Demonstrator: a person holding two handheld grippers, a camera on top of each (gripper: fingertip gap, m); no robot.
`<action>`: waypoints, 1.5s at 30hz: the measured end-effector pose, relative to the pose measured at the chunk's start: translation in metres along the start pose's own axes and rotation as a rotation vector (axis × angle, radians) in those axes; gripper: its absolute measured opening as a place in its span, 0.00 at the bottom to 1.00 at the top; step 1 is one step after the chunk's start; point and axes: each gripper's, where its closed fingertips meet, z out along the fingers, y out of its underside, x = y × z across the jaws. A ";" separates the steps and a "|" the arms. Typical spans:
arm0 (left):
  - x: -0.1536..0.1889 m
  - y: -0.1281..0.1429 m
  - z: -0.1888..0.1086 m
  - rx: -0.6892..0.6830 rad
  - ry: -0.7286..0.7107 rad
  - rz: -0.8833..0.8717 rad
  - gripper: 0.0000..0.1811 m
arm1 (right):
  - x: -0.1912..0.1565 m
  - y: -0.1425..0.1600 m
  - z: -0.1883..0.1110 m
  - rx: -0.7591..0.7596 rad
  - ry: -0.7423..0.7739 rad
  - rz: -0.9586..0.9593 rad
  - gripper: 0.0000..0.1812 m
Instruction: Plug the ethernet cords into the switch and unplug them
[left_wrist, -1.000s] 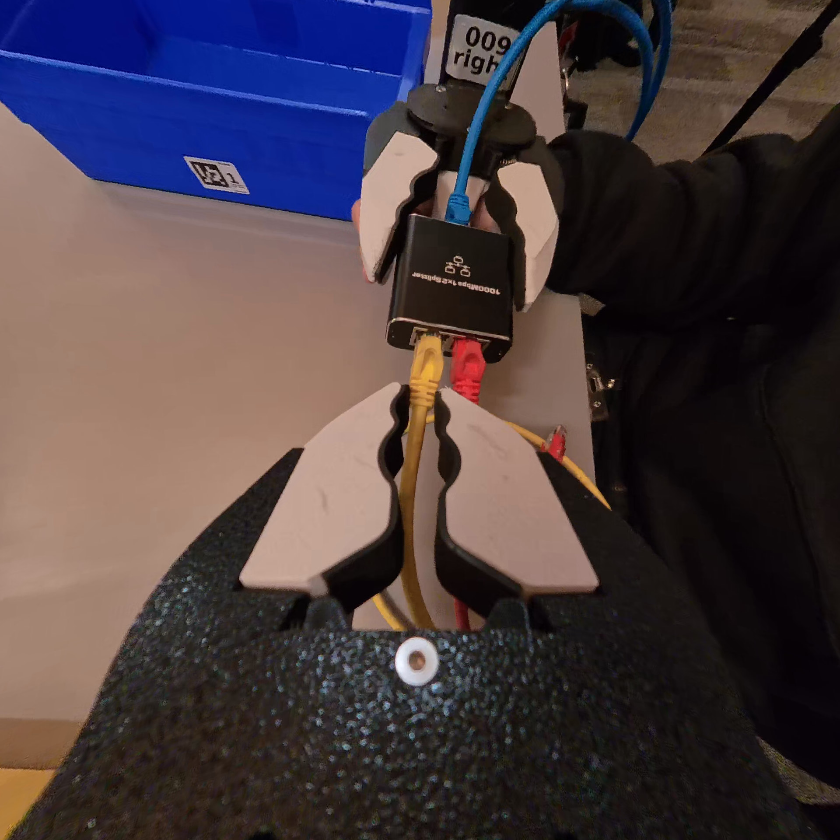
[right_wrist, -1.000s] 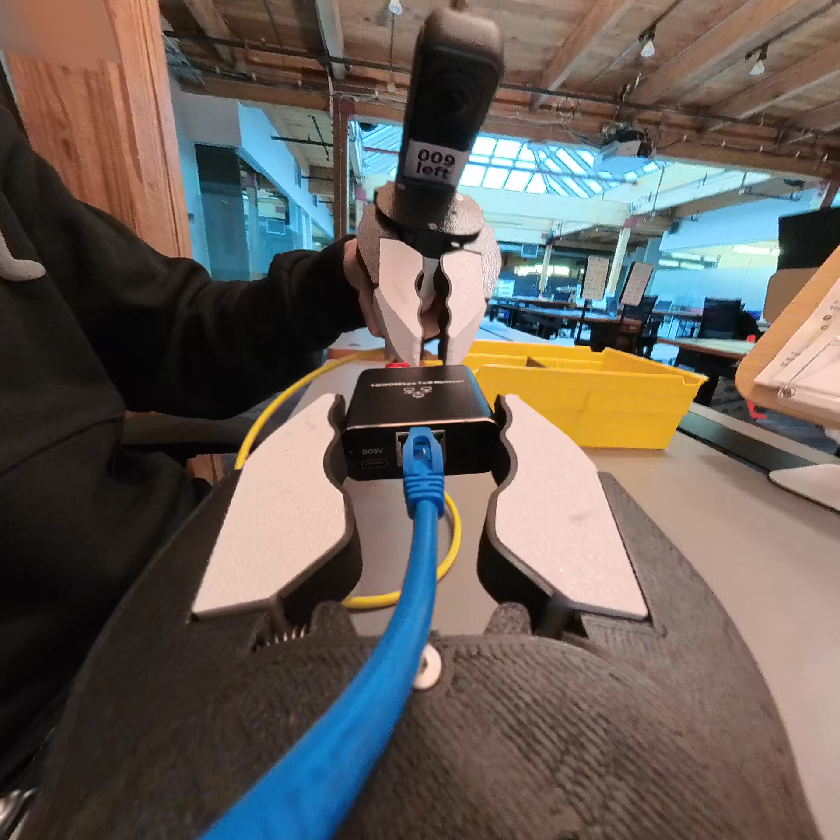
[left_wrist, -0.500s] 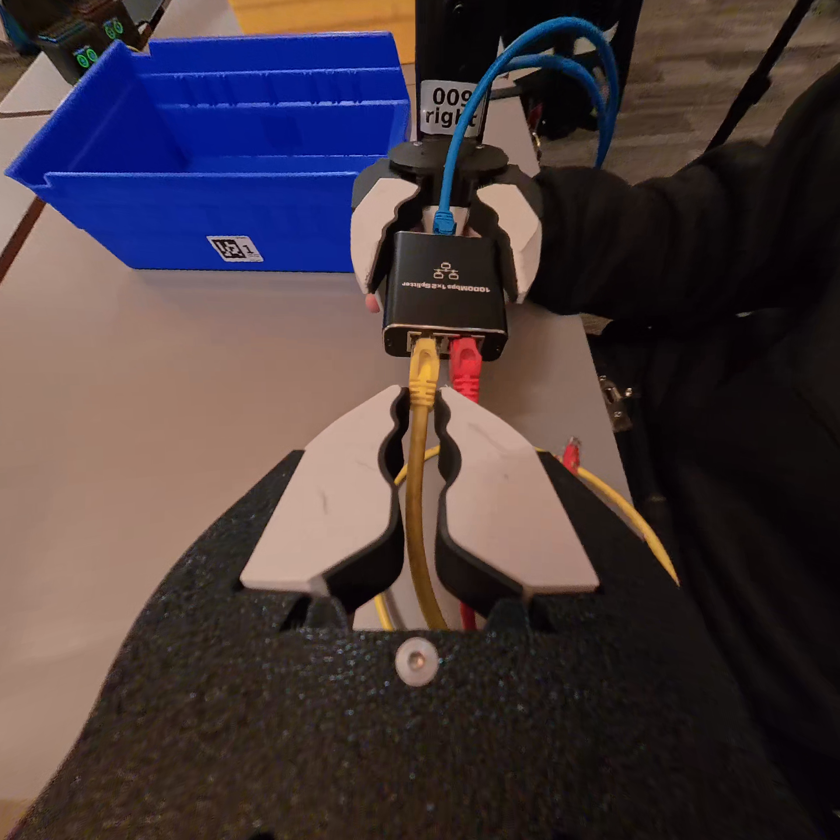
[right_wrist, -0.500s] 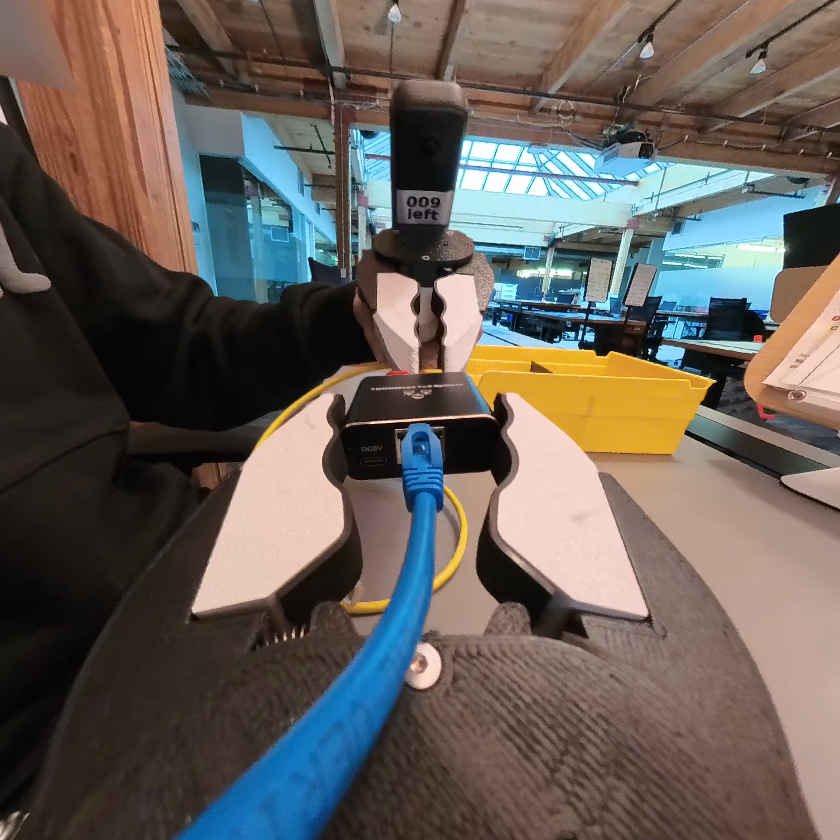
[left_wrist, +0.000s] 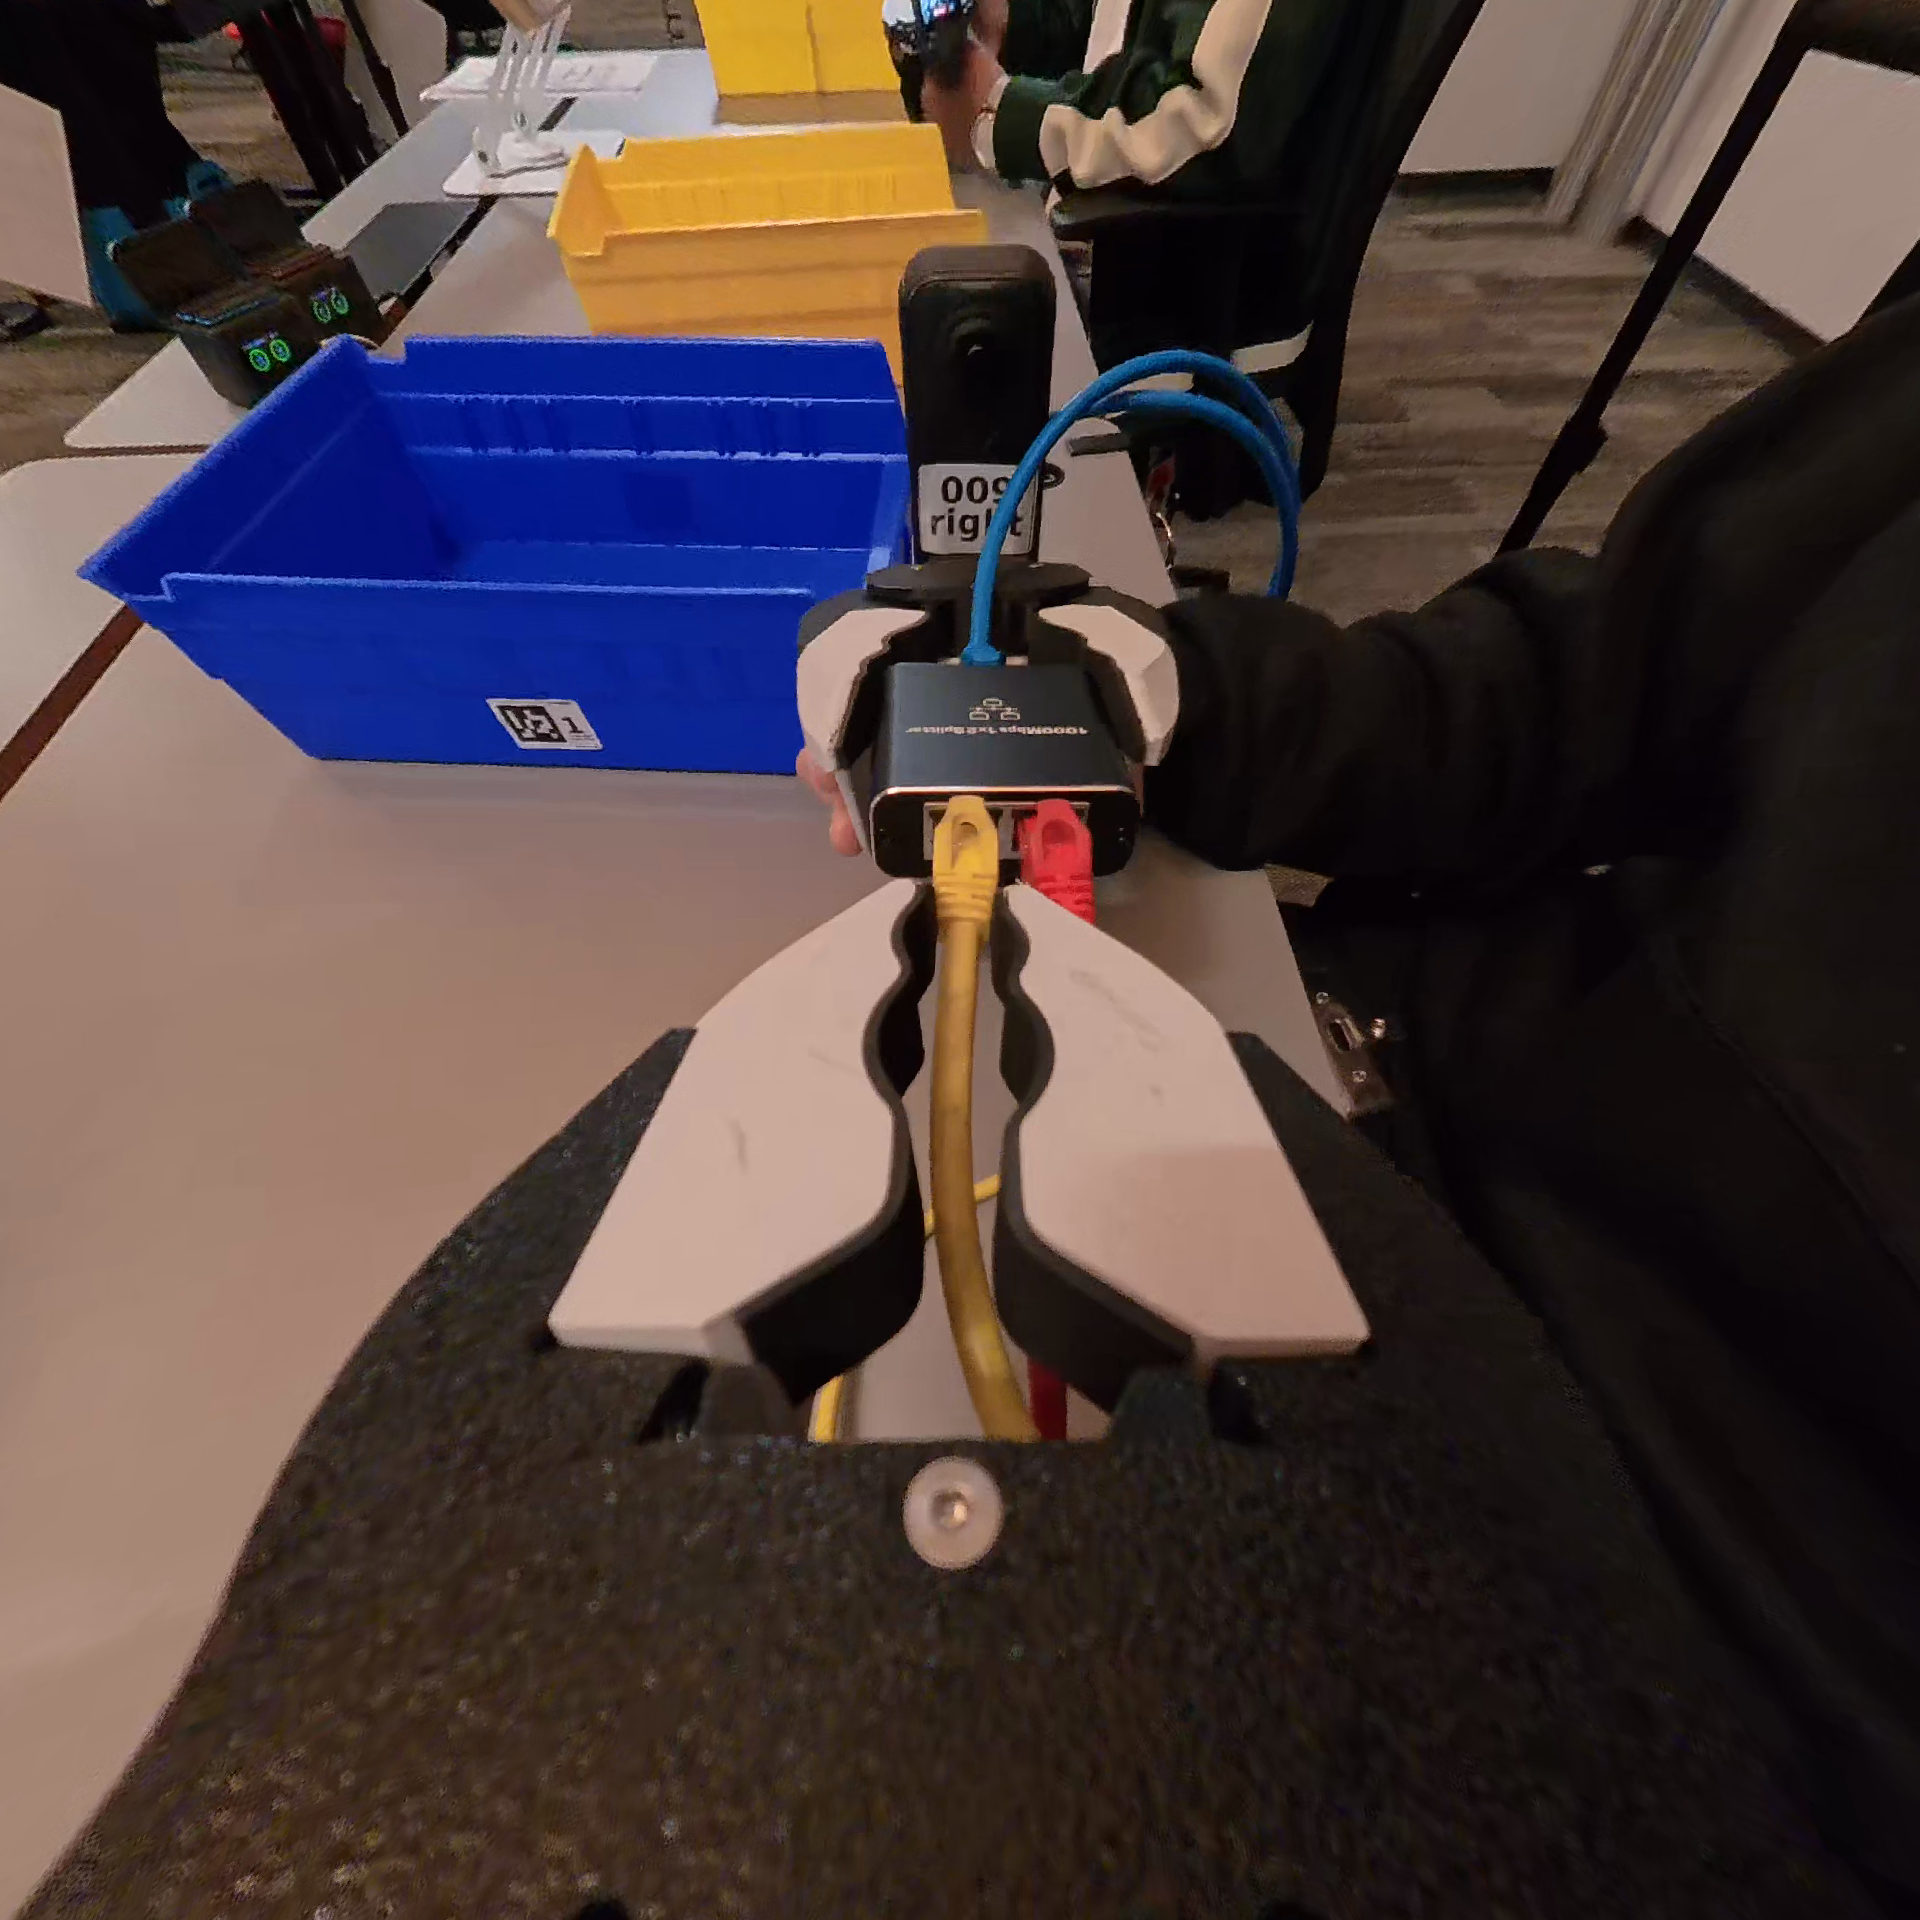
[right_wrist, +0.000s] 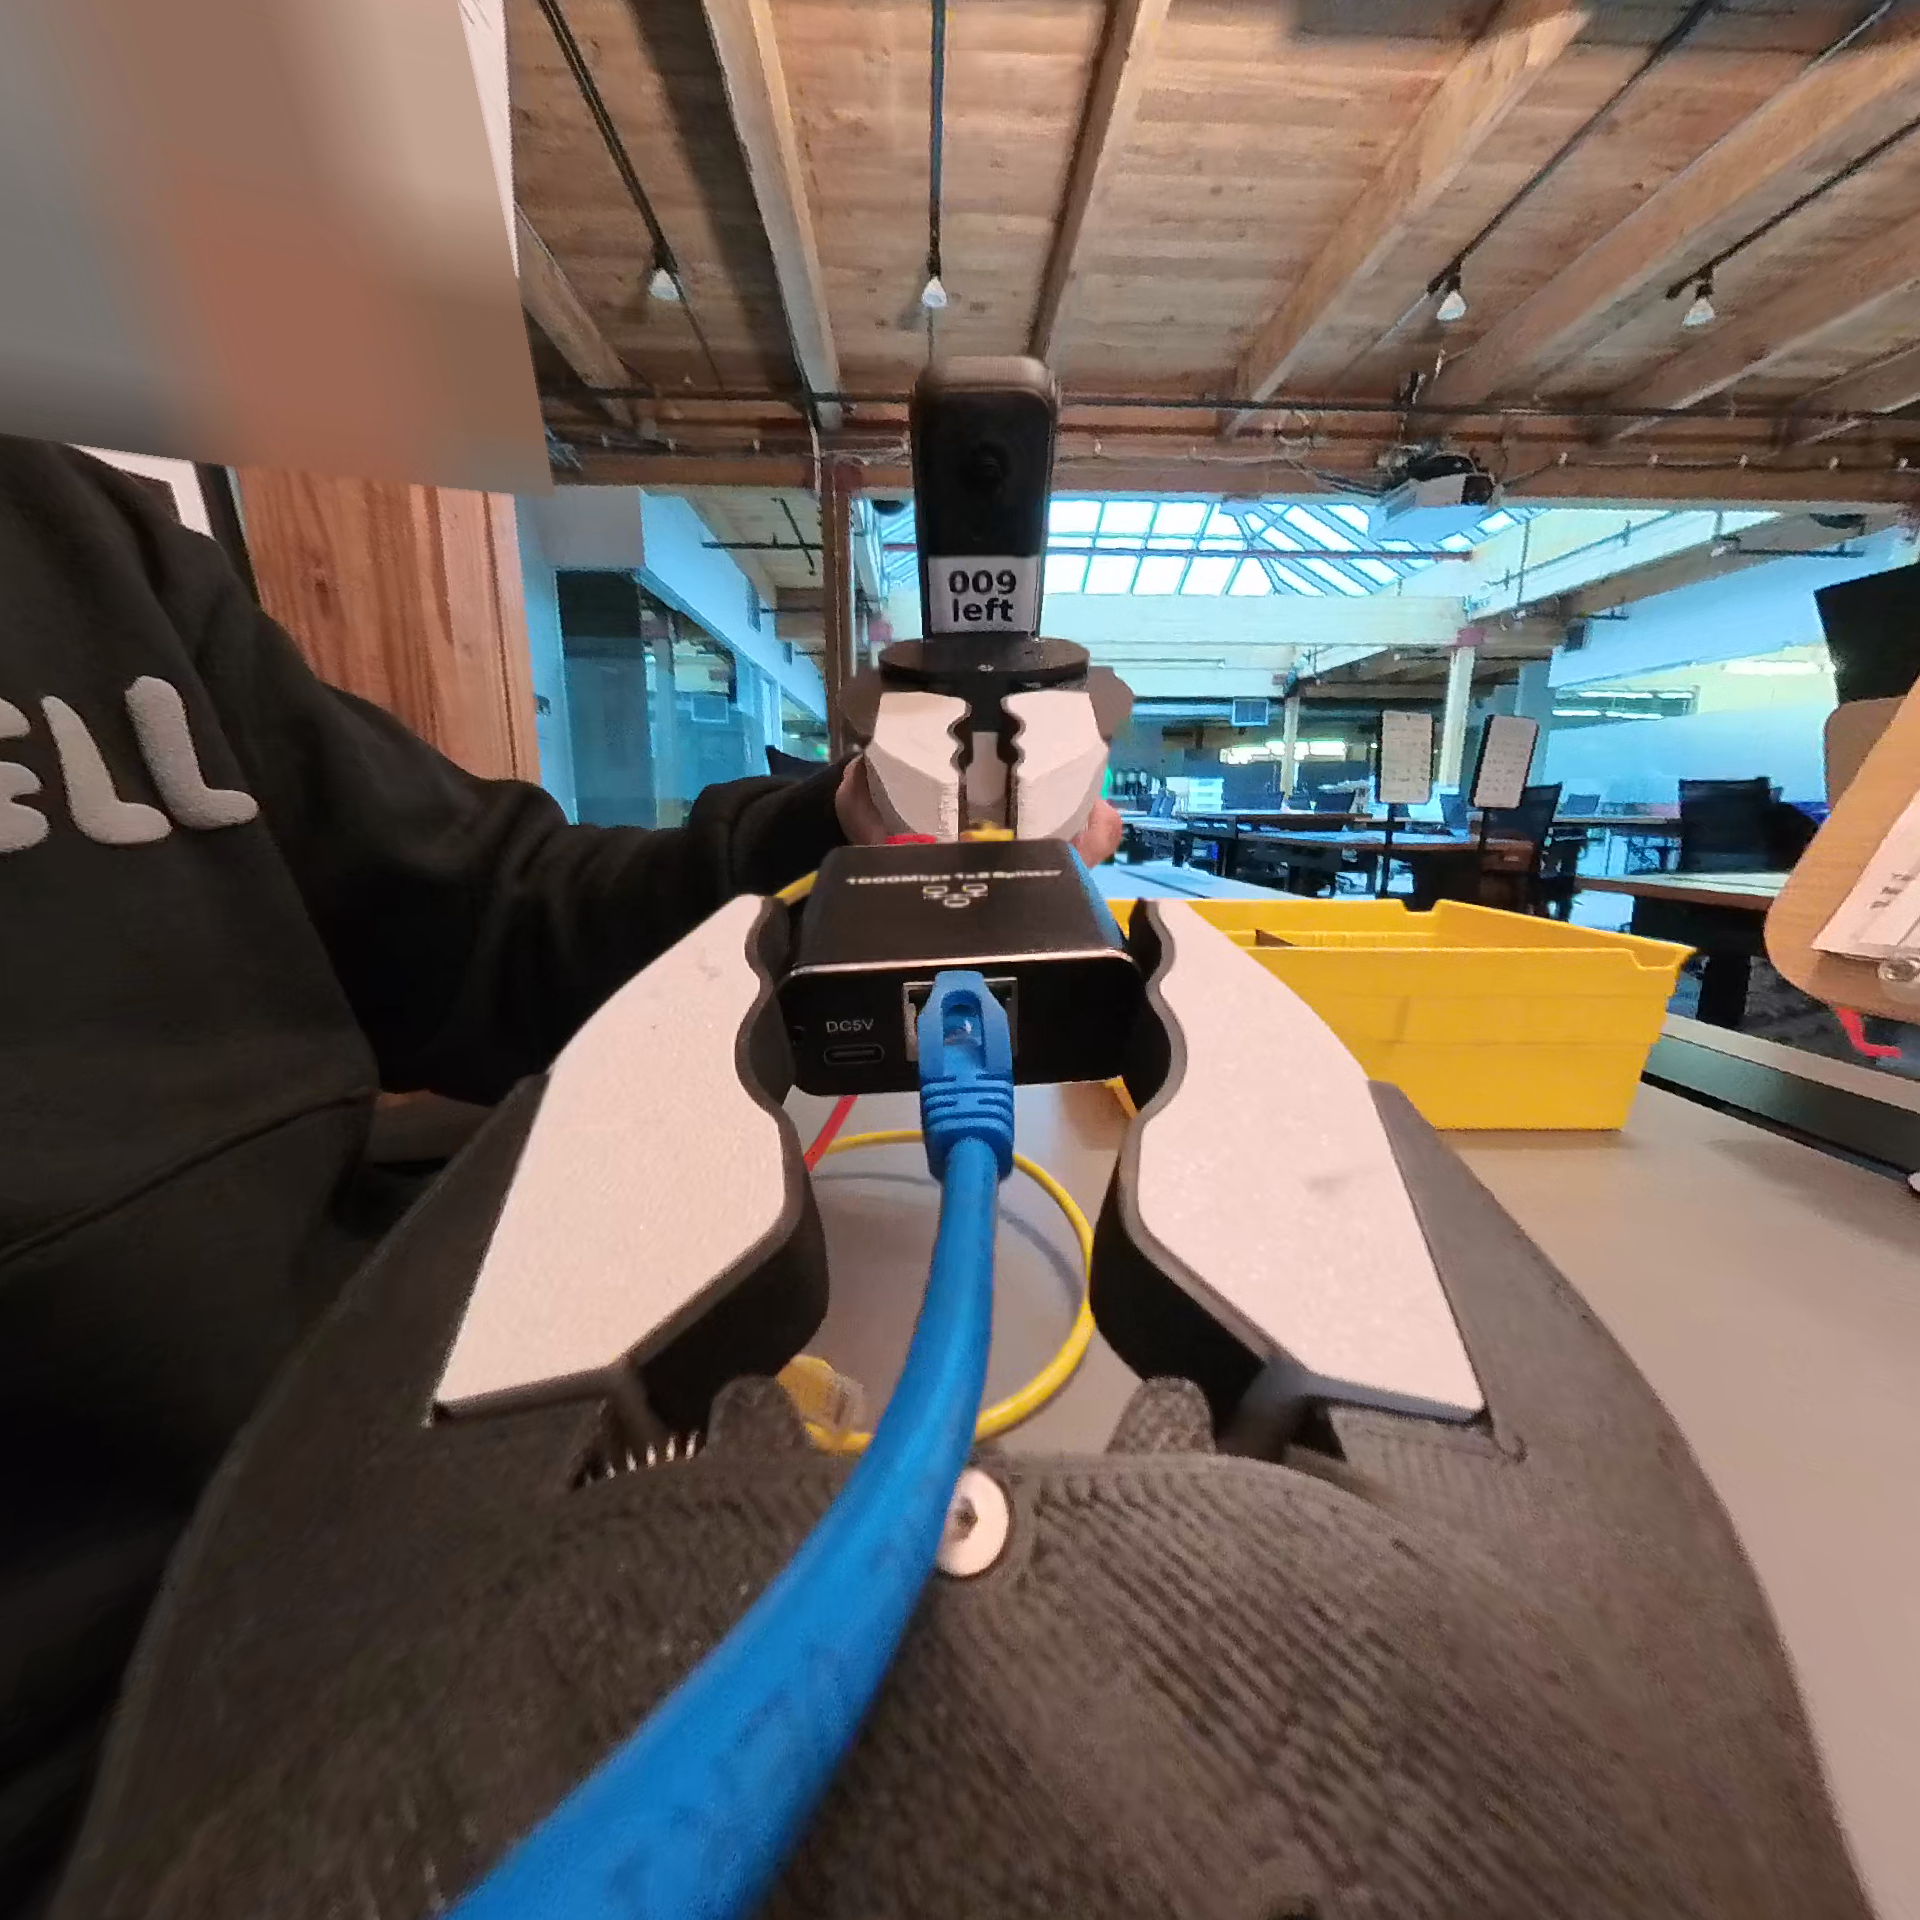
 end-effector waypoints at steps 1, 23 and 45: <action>-0.001 0.000 0.001 -0.005 -0.003 0.004 0.05 | 0.001 -0.001 -0.001 0.001 0.006 -0.006 0.35; -0.033 0.066 -0.104 0.323 -0.454 -0.092 0.17 | 0.010 -0.122 -0.005 -0.096 0.296 -0.394 0.35; -0.035 0.115 -0.075 0.216 -0.334 -0.192 0.17 | 0.089 -0.408 -0.072 -0.283 0.907 -0.773 0.35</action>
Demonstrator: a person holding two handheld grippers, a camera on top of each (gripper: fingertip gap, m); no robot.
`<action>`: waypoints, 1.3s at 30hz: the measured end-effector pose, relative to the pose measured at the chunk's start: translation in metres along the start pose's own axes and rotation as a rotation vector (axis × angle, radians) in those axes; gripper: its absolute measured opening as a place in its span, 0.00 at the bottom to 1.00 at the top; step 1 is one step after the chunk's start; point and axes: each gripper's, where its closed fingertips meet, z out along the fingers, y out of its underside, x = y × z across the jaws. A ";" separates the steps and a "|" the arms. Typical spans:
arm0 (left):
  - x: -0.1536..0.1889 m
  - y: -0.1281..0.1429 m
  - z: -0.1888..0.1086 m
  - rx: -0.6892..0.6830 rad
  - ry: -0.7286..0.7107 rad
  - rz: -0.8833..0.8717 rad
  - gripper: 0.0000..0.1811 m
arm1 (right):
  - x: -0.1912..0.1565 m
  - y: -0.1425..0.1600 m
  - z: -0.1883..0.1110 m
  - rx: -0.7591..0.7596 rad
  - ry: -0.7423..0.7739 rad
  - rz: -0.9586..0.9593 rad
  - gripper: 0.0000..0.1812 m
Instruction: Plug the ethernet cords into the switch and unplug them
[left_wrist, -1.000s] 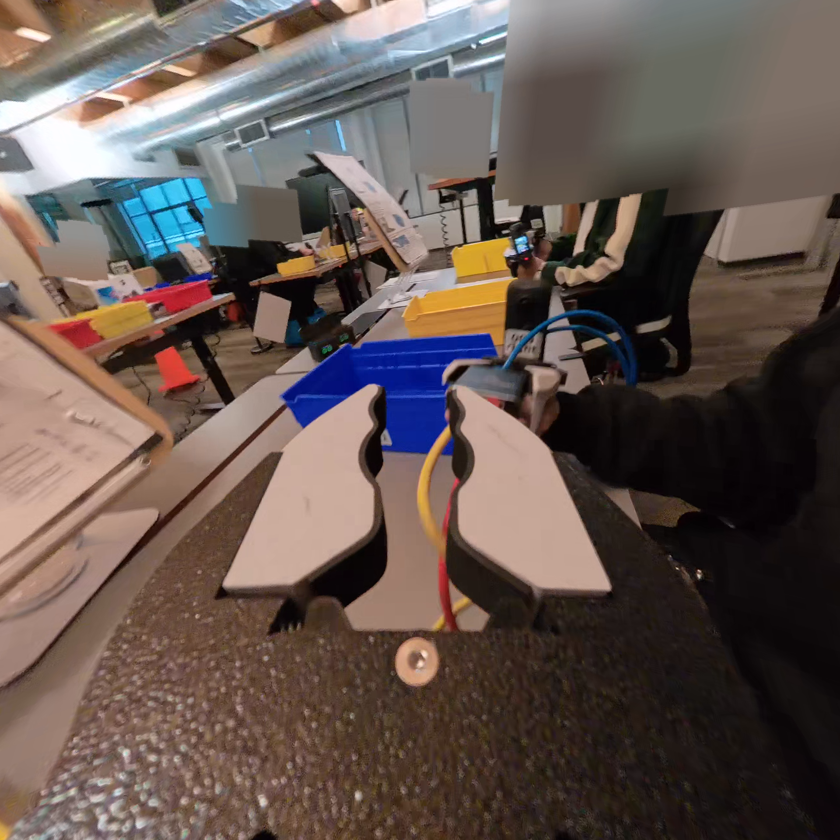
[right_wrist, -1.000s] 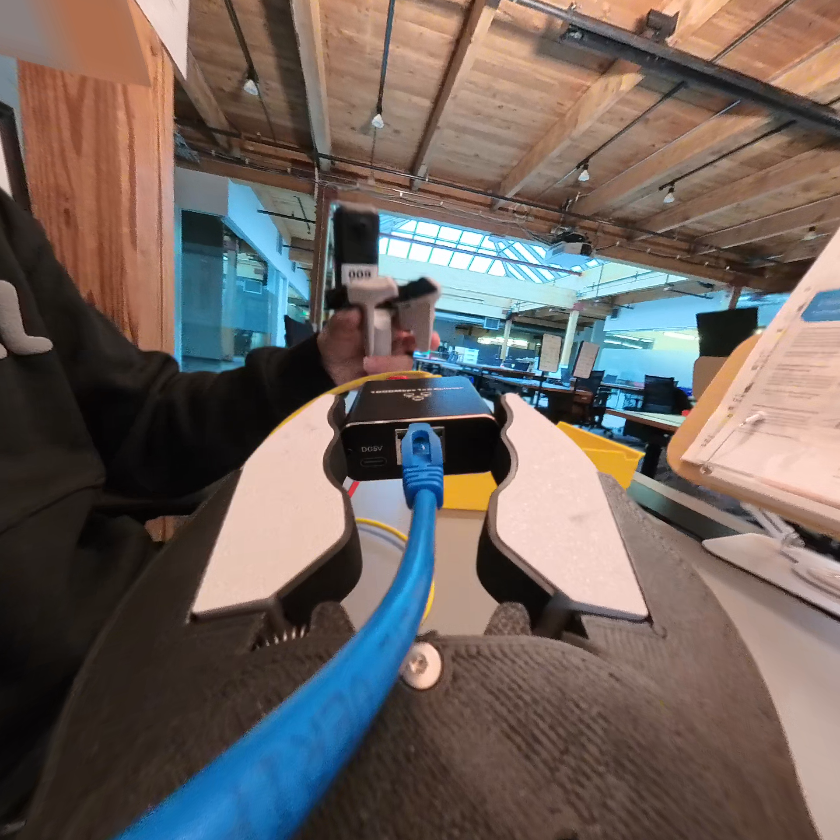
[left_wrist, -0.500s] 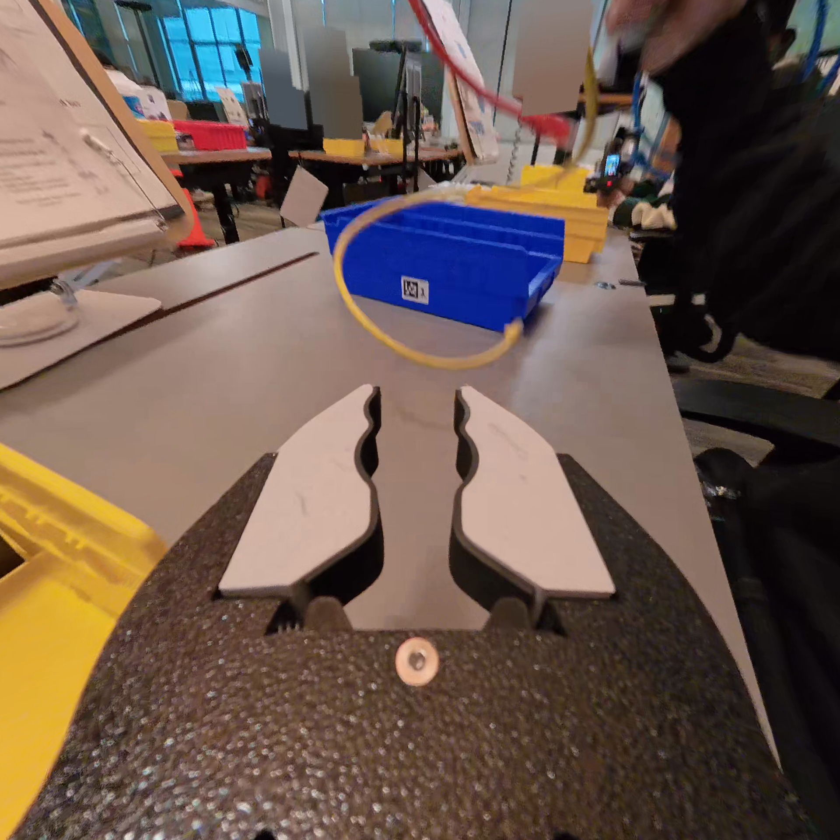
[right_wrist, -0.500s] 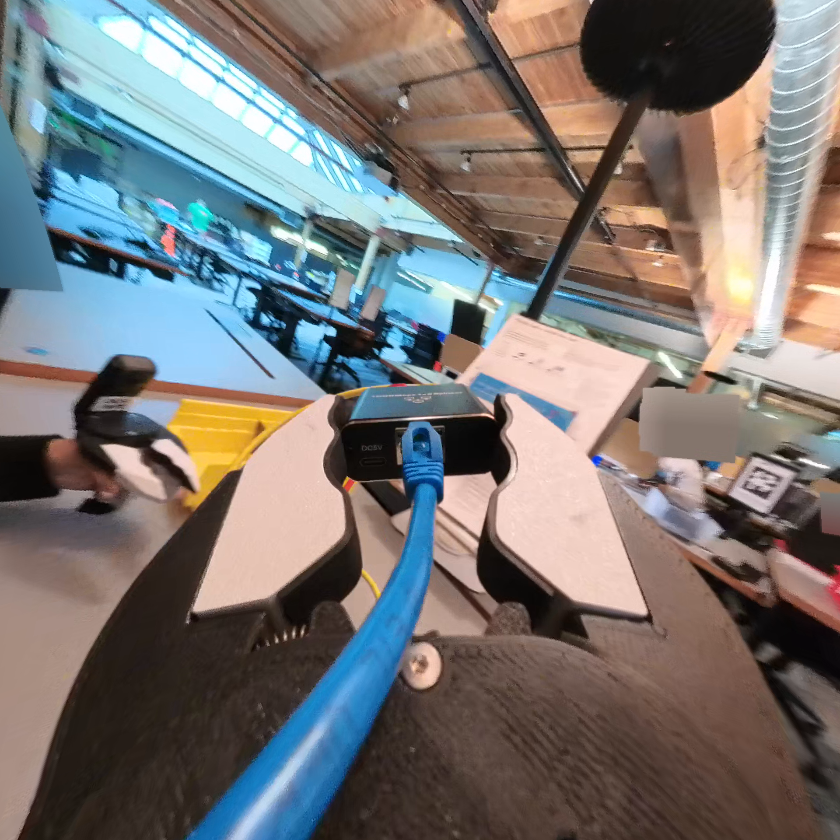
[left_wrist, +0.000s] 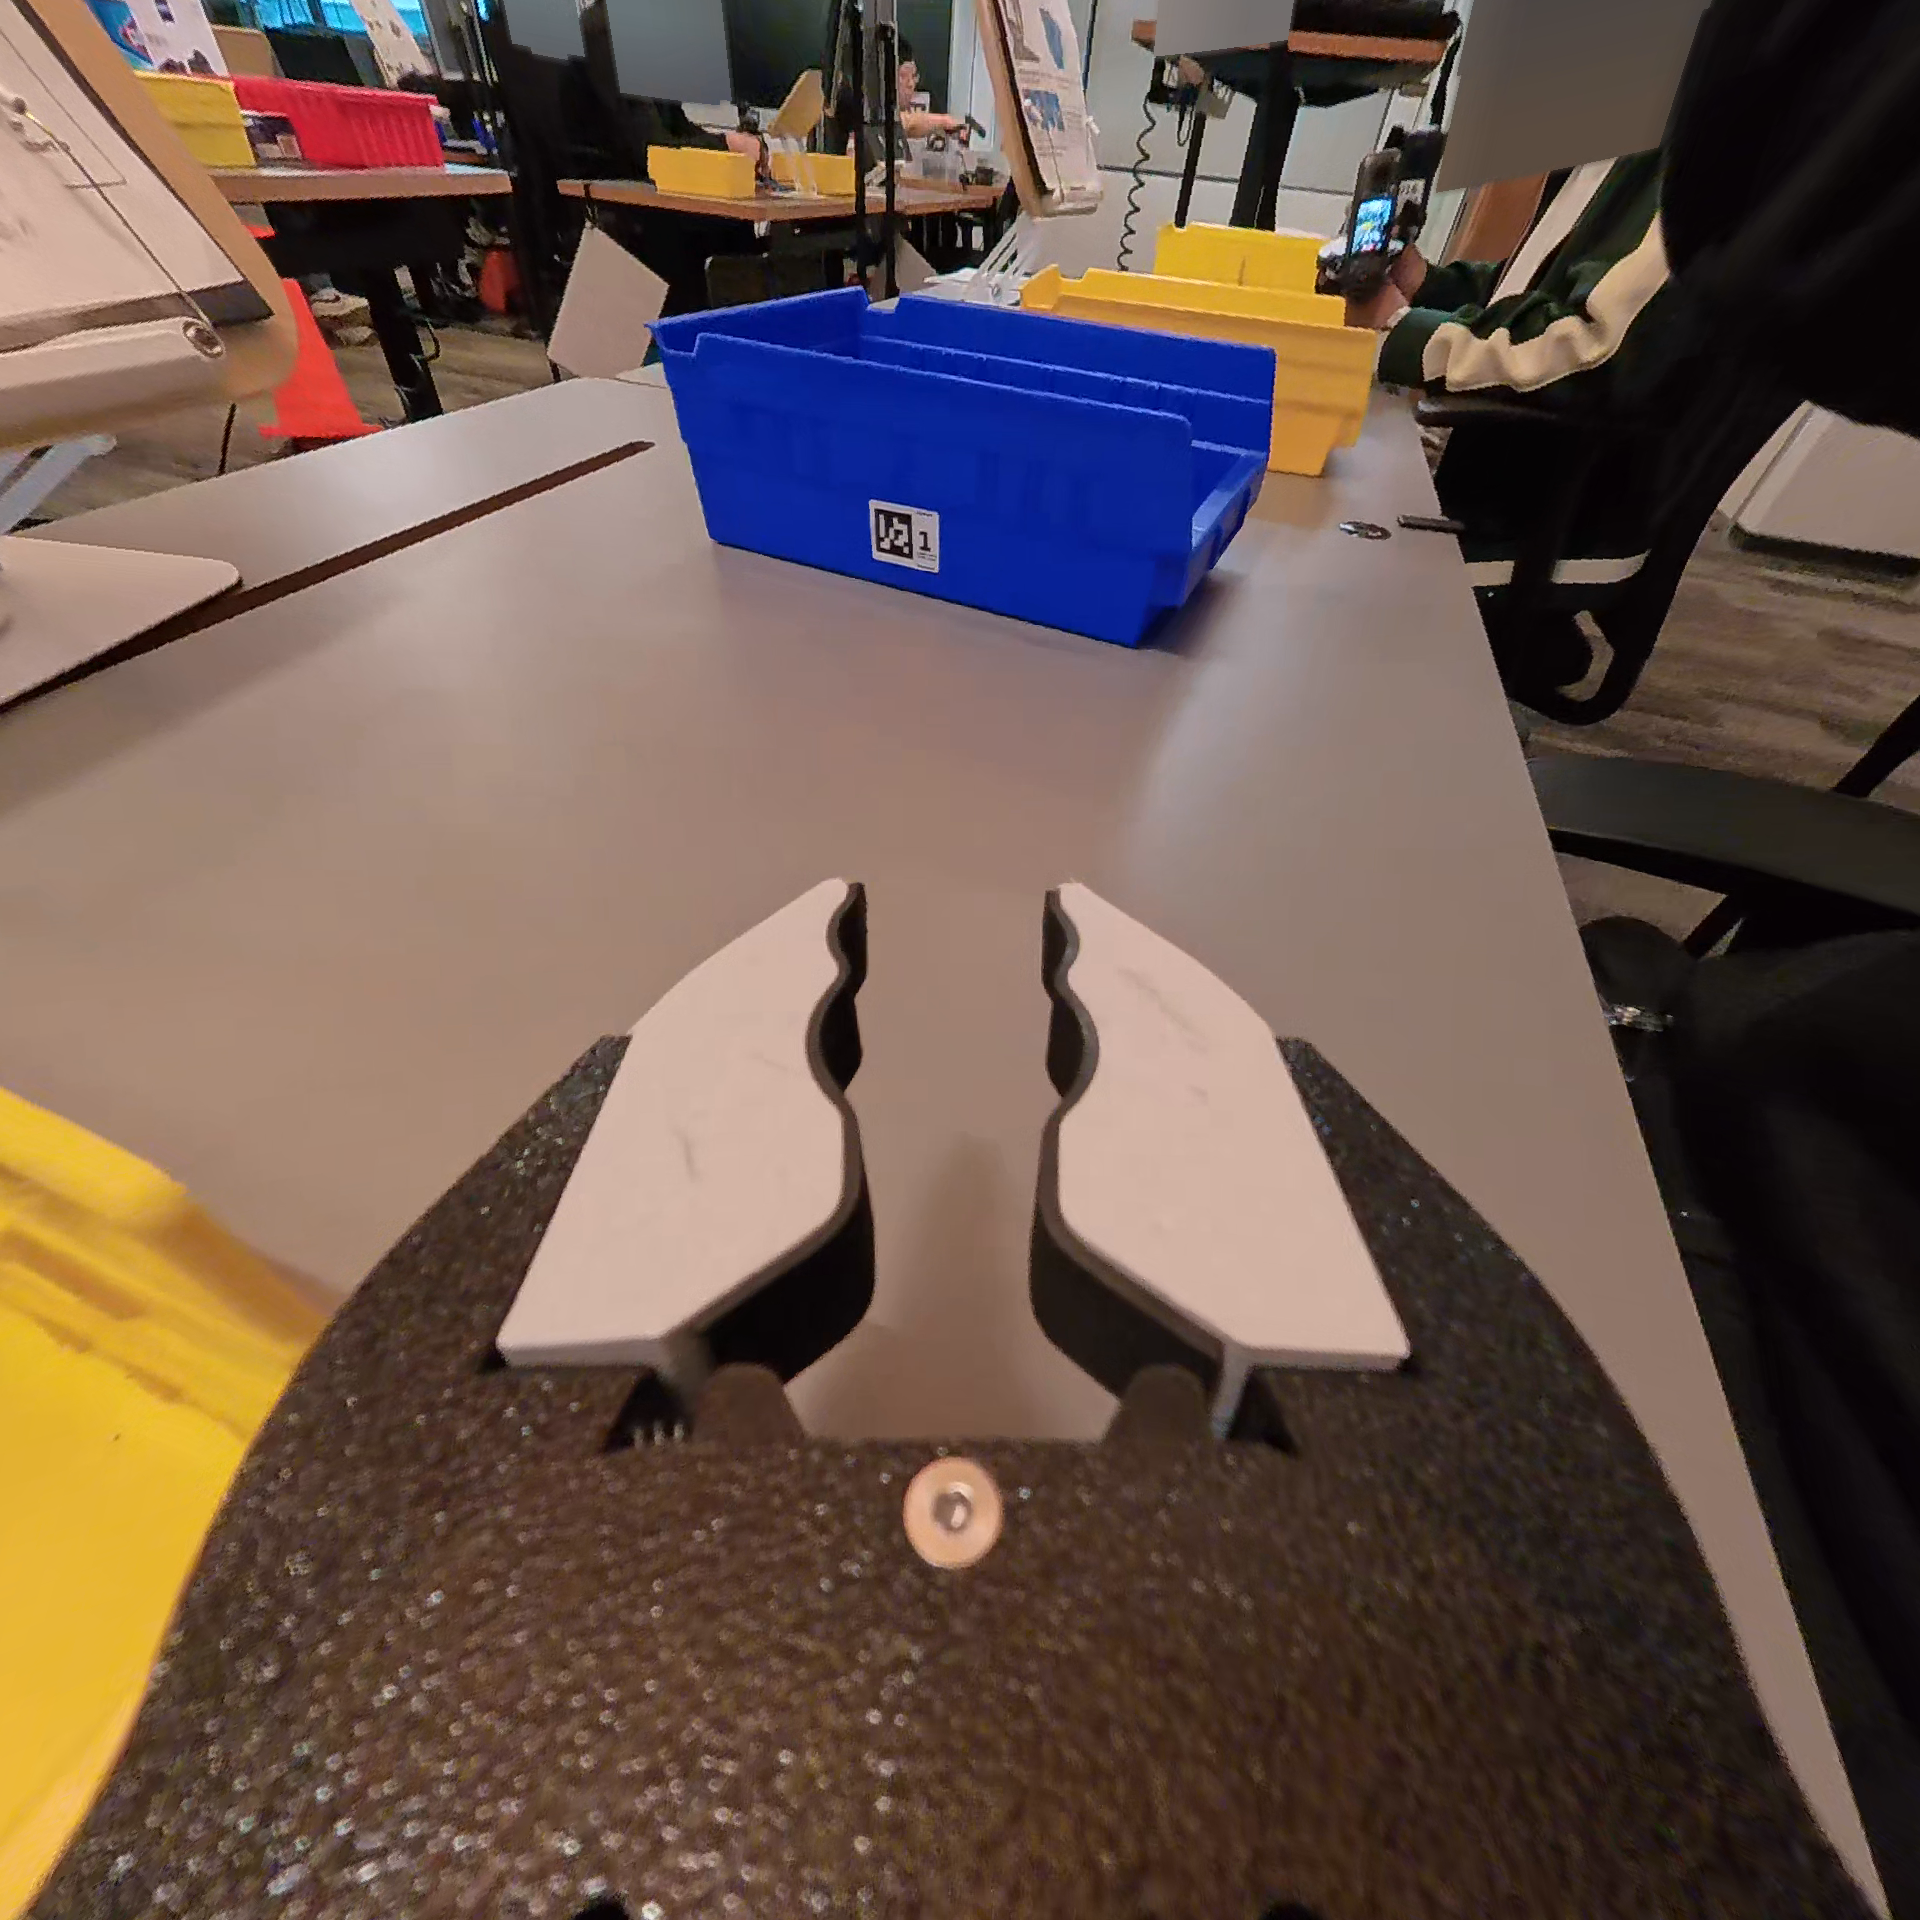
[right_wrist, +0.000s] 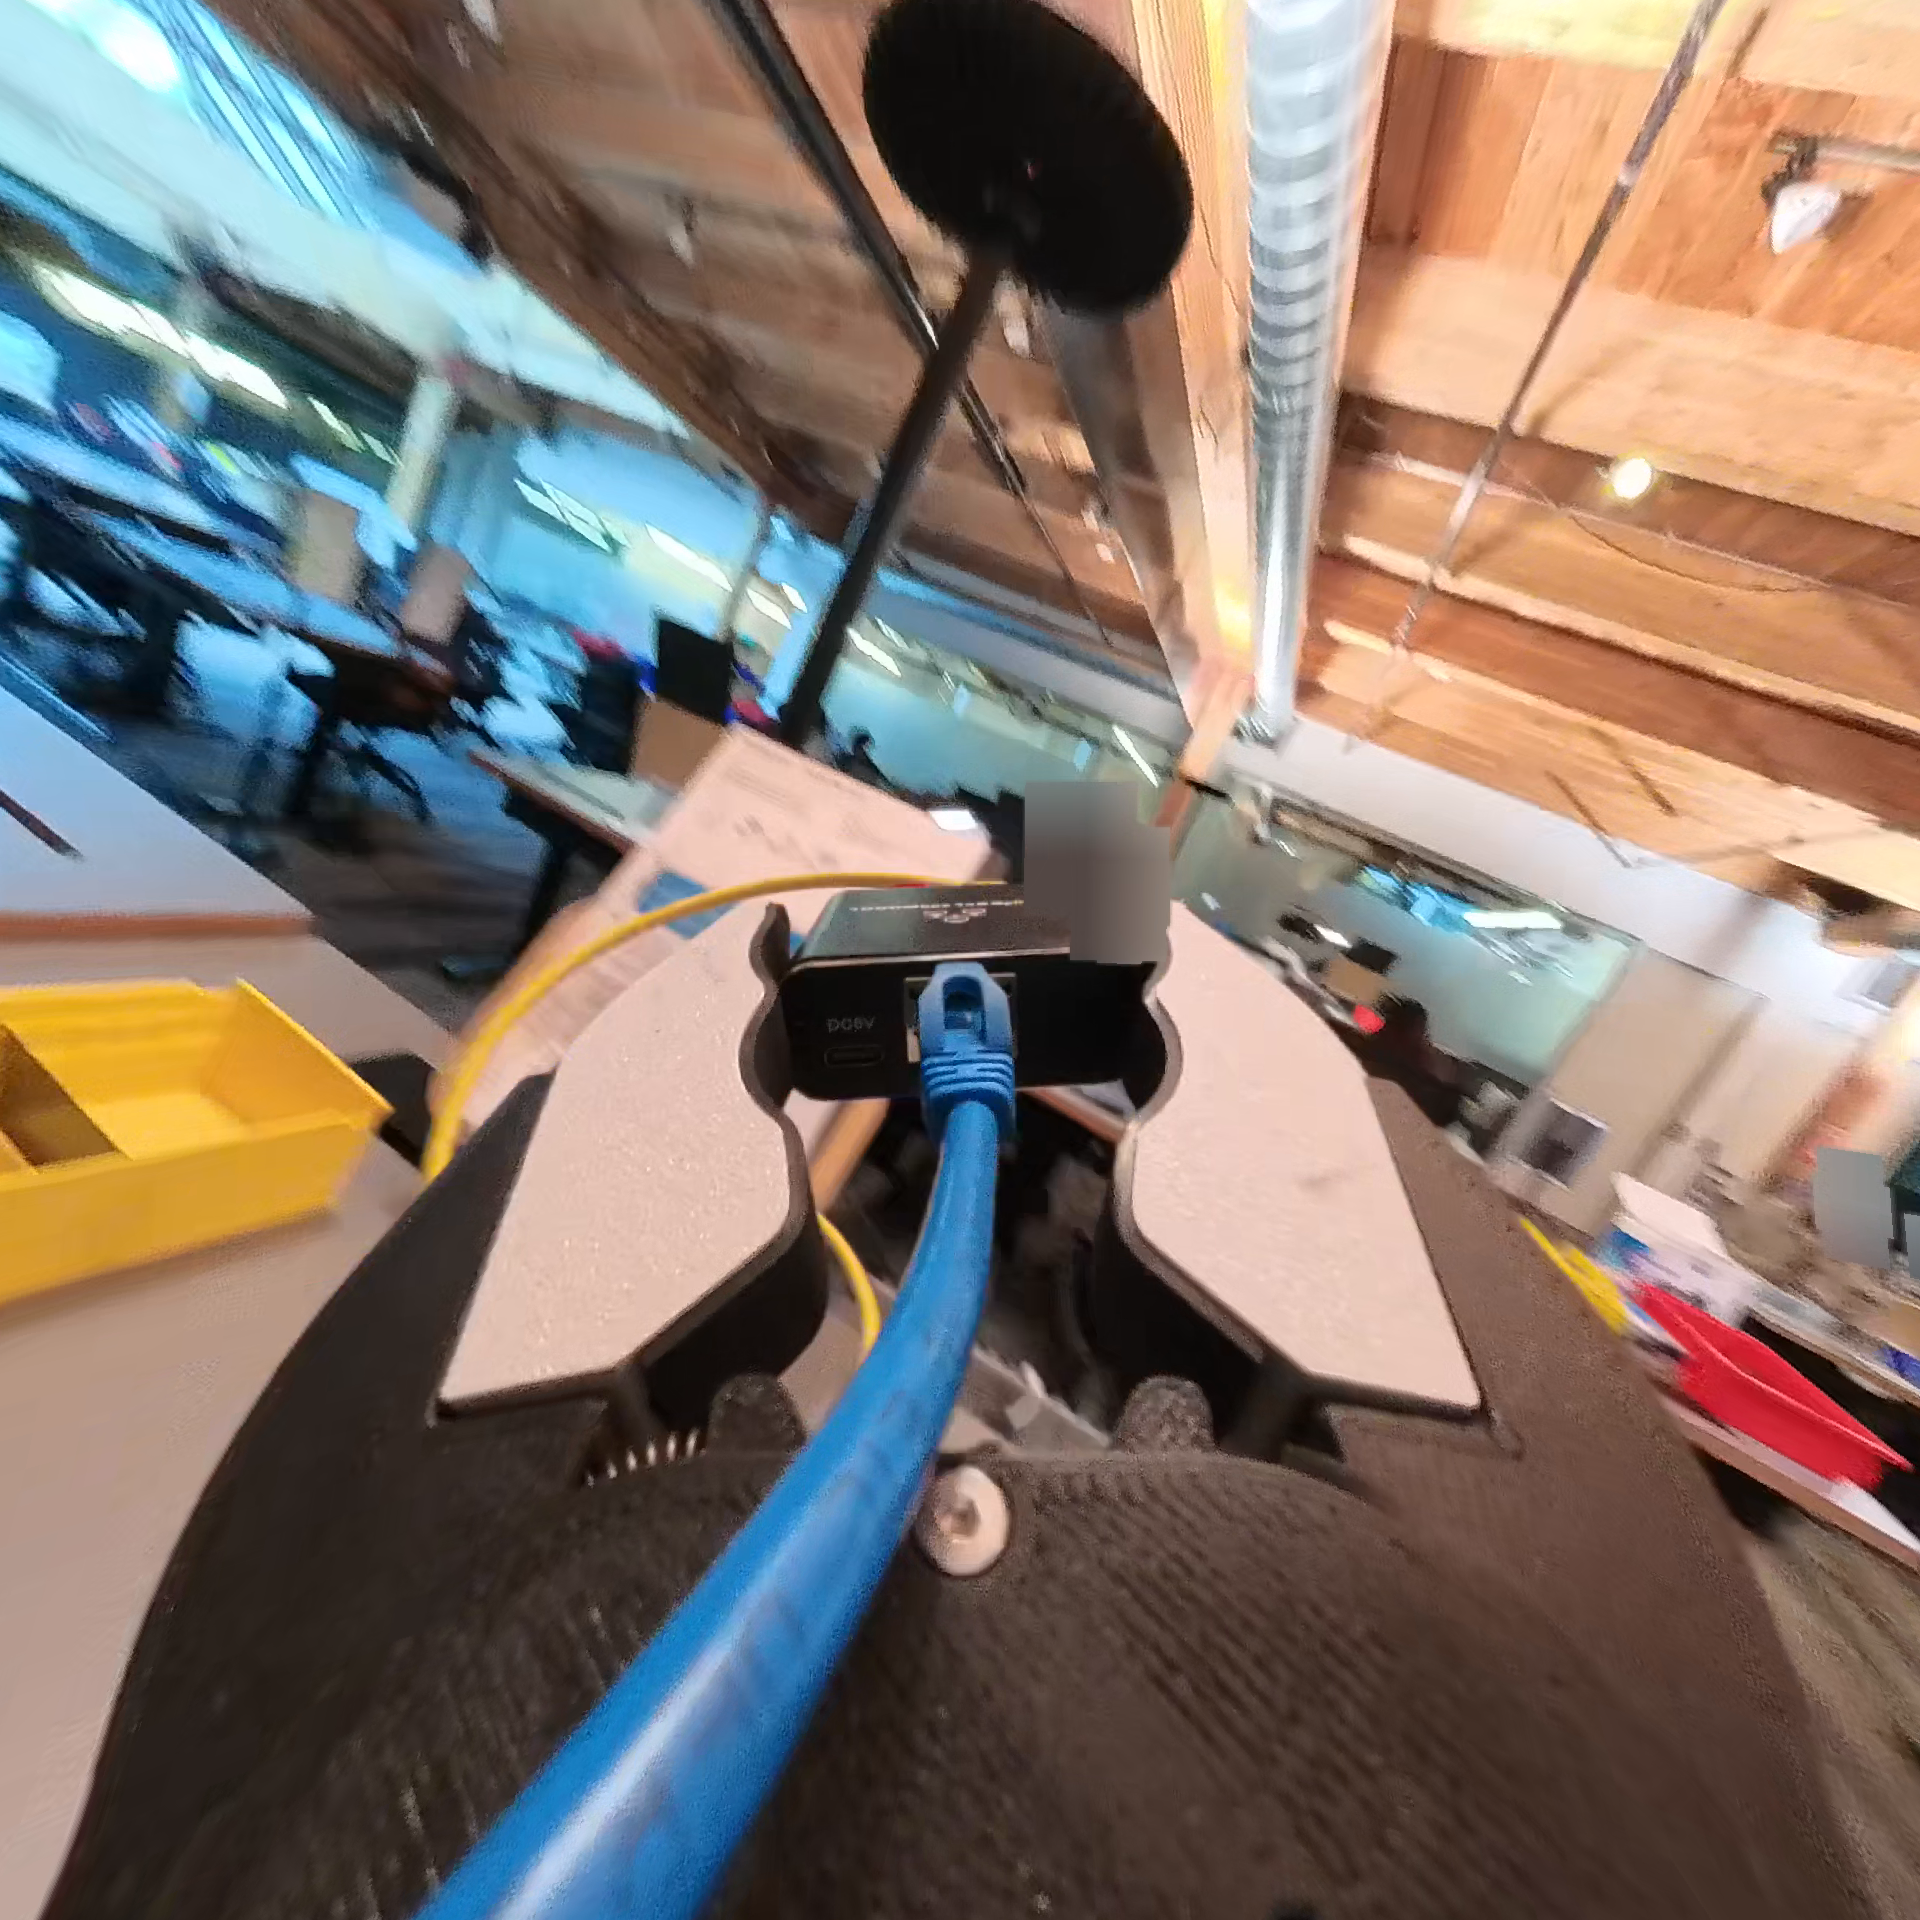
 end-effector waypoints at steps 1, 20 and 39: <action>0.000 0.000 0.000 0.006 0.004 -0.008 0.17 | 0.008 0.012 0.002 -0.066 0.032 -0.041 0.35; 0.006 0.005 0.003 -0.023 0.031 -0.010 0.16 | -0.047 0.312 -0.015 -1.275 -0.386 -0.511 0.35; 0.018 0.003 -0.003 0.003 0.081 -0.062 0.16 | -0.110 0.414 -0.005 -1.219 -0.569 -0.750 0.35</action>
